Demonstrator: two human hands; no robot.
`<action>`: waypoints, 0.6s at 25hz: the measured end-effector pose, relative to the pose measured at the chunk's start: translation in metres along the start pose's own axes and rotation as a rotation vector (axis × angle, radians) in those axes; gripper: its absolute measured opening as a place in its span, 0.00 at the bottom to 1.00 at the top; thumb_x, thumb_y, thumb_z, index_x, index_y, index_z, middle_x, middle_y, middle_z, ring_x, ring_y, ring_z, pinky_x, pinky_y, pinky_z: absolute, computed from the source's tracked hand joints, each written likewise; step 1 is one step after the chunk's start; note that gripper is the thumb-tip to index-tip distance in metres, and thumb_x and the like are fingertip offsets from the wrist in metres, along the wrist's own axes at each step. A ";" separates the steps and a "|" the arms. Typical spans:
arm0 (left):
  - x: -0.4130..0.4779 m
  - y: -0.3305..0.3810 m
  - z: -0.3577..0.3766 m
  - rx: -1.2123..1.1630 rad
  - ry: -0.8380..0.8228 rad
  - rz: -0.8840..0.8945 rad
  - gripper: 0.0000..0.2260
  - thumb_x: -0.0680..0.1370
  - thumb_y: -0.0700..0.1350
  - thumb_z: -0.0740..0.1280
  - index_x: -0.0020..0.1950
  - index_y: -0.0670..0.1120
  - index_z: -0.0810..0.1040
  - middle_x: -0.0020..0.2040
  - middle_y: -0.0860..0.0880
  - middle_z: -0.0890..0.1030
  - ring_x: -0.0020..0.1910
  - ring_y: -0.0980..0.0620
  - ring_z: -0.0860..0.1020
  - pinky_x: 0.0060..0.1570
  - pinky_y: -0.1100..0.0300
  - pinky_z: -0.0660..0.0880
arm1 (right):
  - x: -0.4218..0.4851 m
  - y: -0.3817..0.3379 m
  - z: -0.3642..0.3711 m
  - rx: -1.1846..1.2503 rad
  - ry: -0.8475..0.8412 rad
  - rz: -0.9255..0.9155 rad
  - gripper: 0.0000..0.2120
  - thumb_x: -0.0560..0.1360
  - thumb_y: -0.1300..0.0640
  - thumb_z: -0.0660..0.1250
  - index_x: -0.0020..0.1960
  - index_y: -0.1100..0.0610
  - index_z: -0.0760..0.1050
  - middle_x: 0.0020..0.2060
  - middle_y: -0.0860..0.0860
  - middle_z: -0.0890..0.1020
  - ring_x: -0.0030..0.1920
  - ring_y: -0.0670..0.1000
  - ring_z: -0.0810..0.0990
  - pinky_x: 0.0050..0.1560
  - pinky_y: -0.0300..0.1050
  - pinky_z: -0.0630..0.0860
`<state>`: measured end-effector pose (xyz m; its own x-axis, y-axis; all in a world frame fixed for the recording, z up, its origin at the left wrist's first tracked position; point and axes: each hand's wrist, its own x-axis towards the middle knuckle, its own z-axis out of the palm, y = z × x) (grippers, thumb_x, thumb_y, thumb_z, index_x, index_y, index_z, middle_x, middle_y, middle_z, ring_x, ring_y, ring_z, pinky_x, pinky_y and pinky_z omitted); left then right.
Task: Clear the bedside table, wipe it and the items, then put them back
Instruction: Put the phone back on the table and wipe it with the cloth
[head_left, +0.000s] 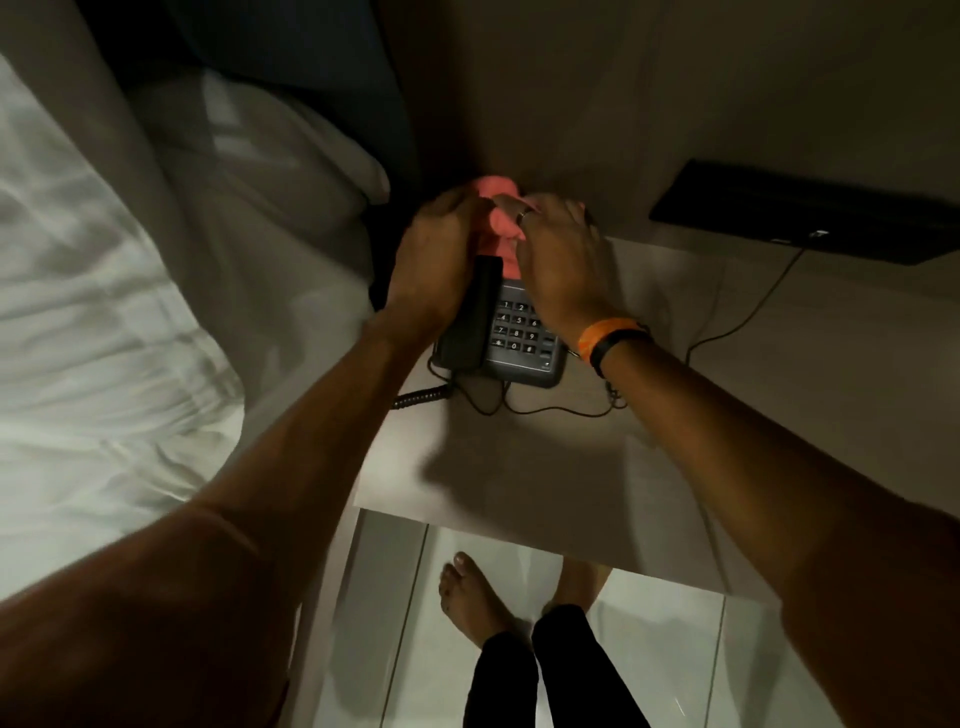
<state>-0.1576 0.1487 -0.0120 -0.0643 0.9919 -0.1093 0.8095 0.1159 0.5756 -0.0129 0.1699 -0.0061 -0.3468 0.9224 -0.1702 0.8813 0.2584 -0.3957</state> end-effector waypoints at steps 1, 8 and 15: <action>-0.012 -0.001 0.003 -0.011 0.031 -0.018 0.14 0.80 0.40 0.67 0.65 0.46 0.81 0.66 0.42 0.81 0.66 0.40 0.78 0.65 0.44 0.77 | -0.011 0.001 0.005 0.003 0.021 -0.004 0.28 0.81 0.62 0.61 0.79 0.45 0.65 0.74 0.49 0.72 0.74 0.56 0.69 0.74 0.53 0.66; -0.167 0.006 0.037 0.041 -0.047 -0.011 0.16 0.77 0.33 0.68 0.63 0.42 0.82 0.64 0.39 0.81 0.64 0.37 0.77 0.61 0.44 0.78 | -0.130 0.016 0.034 -0.112 -0.179 -0.195 0.28 0.77 0.65 0.67 0.74 0.48 0.72 0.76 0.49 0.72 0.79 0.56 0.65 0.77 0.65 0.59; -0.256 0.055 0.101 0.072 -0.161 0.202 0.19 0.77 0.46 0.66 0.67 0.45 0.78 0.68 0.42 0.81 0.68 0.39 0.78 0.63 0.45 0.79 | -0.276 0.078 0.040 -0.132 0.086 -0.052 0.20 0.85 0.47 0.51 0.72 0.46 0.74 0.67 0.53 0.79 0.69 0.59 0.73 0.69 0.60 0.66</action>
<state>-0.0376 -0.1042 -0.0336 0.1919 0.9730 -0.1284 0.8361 -0.0936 0.5405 0.1393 -0.0759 -0.0258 -0.3690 0.9266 -0.0724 0.8995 0.3364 -0.2789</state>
